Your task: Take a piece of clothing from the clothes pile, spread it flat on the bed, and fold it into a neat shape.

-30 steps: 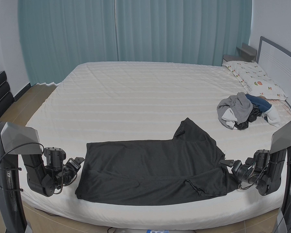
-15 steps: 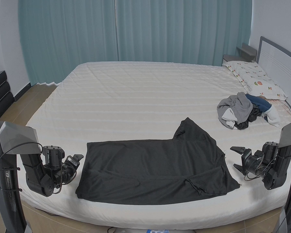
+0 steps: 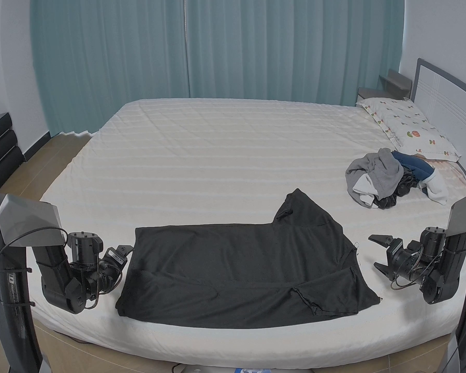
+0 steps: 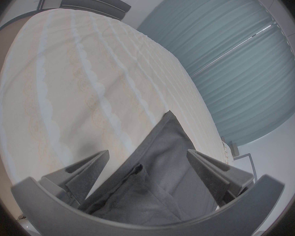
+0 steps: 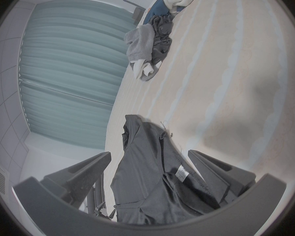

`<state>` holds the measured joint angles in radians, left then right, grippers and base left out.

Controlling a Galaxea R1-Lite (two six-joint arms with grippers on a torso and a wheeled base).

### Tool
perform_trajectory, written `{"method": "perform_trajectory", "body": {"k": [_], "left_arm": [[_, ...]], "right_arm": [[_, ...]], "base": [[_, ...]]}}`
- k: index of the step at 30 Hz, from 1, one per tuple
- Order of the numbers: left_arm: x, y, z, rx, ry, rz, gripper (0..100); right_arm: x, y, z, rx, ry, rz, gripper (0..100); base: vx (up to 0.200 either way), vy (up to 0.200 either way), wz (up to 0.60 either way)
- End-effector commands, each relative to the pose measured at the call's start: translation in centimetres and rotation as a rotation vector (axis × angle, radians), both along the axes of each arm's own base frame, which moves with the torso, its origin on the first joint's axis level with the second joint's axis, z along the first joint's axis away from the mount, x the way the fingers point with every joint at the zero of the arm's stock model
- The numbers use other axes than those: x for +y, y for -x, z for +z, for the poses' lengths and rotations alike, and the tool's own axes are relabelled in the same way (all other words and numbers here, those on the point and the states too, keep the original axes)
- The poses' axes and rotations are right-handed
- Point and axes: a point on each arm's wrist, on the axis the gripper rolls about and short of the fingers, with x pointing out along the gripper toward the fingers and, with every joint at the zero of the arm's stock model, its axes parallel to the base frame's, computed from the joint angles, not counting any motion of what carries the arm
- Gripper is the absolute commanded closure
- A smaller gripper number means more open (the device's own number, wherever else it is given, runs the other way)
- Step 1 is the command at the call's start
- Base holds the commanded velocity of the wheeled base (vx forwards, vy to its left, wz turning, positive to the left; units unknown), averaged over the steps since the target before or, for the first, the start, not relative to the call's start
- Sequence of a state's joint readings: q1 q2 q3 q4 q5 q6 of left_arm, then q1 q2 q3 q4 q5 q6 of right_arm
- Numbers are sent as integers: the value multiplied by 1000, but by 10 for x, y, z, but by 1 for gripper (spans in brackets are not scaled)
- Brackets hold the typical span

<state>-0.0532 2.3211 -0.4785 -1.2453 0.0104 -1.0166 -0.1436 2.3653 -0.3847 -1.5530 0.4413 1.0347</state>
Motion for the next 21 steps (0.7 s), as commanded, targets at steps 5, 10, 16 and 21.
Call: {"method": "perform_trajectory", "body": {"k": [5, 10, 16, 21], "left_arm": [[0, -1, 0, -4, 0, 0, 0], [-1, -1, 1, -5, 0, -2, 0], [0, -2, 3, -14, -2, 3, 0], [1, -4, 3, -21, -11, 17, 0]], "right_arm": [[0, 0, 1, -11, 2, 0, 0], [0, 0, 1, -11, 2, 0, 0], [0, 0, 0, -9, 4, -1, 0], [0, 0, 0, -8, 5, -2, 0]], "base": [[0, -160, 0], [0, -200, 0], [0, 0, 0], [0, 0, 0]]}}
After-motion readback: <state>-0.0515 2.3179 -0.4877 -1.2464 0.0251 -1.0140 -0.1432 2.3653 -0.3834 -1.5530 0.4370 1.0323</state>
